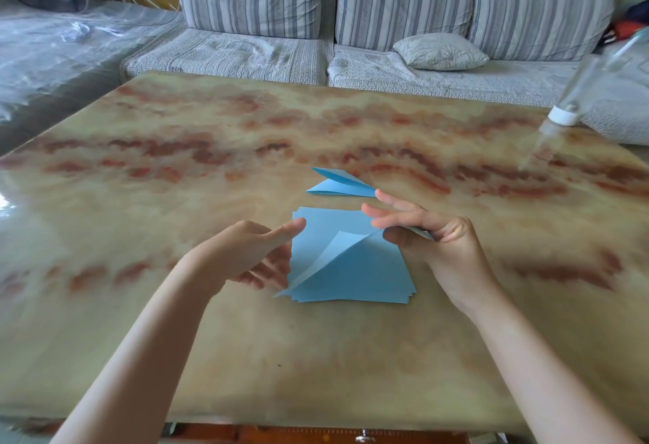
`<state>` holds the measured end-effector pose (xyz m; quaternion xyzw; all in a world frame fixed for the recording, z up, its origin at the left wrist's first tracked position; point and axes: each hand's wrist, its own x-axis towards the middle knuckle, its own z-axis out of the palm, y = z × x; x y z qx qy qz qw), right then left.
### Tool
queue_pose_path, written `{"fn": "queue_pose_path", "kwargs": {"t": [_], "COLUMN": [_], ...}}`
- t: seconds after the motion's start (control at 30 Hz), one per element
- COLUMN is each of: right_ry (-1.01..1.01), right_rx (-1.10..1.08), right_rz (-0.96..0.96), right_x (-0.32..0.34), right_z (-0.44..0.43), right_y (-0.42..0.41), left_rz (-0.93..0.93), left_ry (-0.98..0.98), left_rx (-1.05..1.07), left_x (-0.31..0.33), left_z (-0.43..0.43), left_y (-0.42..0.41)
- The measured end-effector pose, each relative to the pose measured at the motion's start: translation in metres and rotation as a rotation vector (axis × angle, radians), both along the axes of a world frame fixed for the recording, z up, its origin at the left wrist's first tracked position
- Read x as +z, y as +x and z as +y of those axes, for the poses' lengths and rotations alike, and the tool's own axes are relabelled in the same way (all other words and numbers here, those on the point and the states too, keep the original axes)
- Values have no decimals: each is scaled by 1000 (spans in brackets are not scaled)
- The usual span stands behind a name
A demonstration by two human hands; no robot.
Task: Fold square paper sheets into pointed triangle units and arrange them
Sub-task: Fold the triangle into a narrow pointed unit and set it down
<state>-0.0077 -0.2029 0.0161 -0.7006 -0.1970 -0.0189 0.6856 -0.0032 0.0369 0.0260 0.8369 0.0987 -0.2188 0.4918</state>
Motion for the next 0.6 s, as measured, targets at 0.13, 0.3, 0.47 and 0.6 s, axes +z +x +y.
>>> {"fn": "queue_pose_path", "kwargs": {"t": [0.13,0.3,0.47,0.6], "right_ry": [15,2,-72,-145], "right_rx": [-30,35,65,48], "right_rz": [8,62,52,43], "right_x": [-1,-4,-9,-13], "right_z": [-2,-3,-5,-9], "right_y": [2,0,1,6], "left_rz": [111,43,73,32], "left_ry": [-15,-173,-269,-315], "left_rx": [-30,-62,-60,-52], "left_x": [4,3,-3,-5], "left_z": [3,-4,-4,-3], "left_y": [-2,0,5,5]}}
